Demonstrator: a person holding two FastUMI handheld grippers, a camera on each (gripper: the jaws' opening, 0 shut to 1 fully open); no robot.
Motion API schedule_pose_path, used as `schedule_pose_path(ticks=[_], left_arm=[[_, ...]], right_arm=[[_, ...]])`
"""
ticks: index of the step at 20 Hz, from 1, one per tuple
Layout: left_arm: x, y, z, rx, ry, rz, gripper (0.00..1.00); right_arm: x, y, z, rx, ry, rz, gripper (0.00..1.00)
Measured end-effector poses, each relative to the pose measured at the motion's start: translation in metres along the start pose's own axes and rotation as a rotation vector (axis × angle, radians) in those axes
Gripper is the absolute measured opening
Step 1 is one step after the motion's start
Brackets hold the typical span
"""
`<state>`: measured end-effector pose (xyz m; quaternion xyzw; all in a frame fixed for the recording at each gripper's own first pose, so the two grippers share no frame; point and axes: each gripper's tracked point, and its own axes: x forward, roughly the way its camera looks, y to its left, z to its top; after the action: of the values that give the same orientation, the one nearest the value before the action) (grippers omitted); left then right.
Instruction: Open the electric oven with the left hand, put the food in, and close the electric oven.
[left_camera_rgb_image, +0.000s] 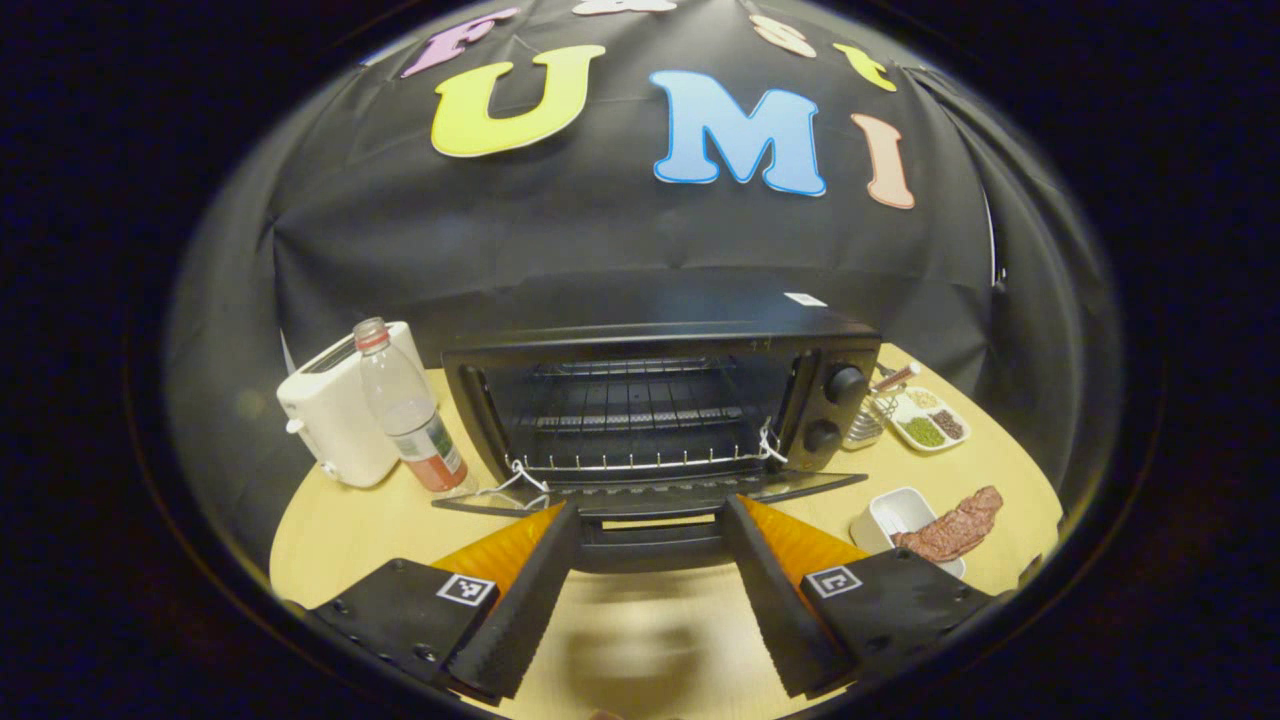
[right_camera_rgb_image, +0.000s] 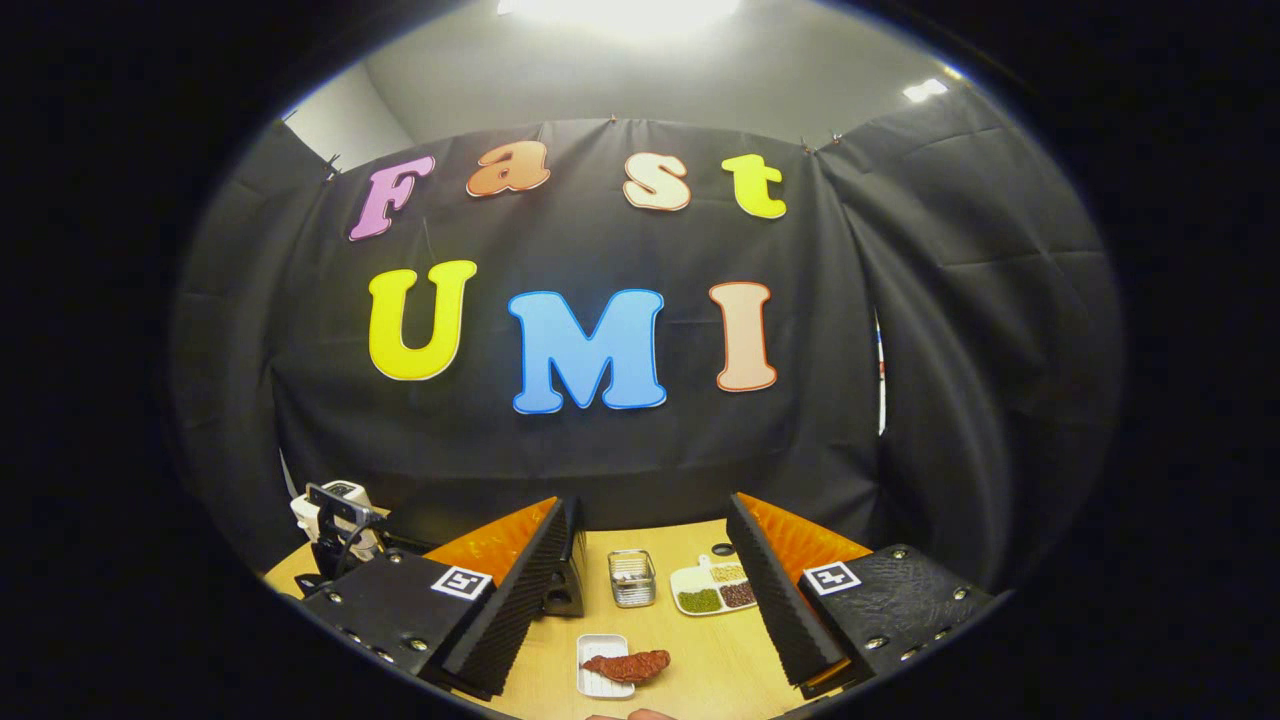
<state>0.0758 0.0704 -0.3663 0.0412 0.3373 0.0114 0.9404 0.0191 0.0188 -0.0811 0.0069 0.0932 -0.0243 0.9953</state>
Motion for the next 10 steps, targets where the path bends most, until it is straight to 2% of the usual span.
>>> schedule_pose_path(ticks=[1,3,4,10], left_arm=[[-0.002,0.0,-0.006,0.004,0.009,0.004,0.97],[-0.004,-0.002,-0.014,0.018,0.016,0.004,1.0],[-0.004,-0.002,-0.02,0.017,0.025,0.001,0.97],[0.001,-0.001,-0.07,0.006,0.132,0.017,0.97]], right_arm=[[0.004,0.002,0.001,-0.003,-0.001,0.015,0.98],[0.01,0.004,0.0,-0.015,0.004,0.037,0.98],[0.012,0.004,-0.001,-0.017,0.01,0.043,0.98],[0.016,0.015,-0.006,-0.026,0.031,0.102,0.98]])
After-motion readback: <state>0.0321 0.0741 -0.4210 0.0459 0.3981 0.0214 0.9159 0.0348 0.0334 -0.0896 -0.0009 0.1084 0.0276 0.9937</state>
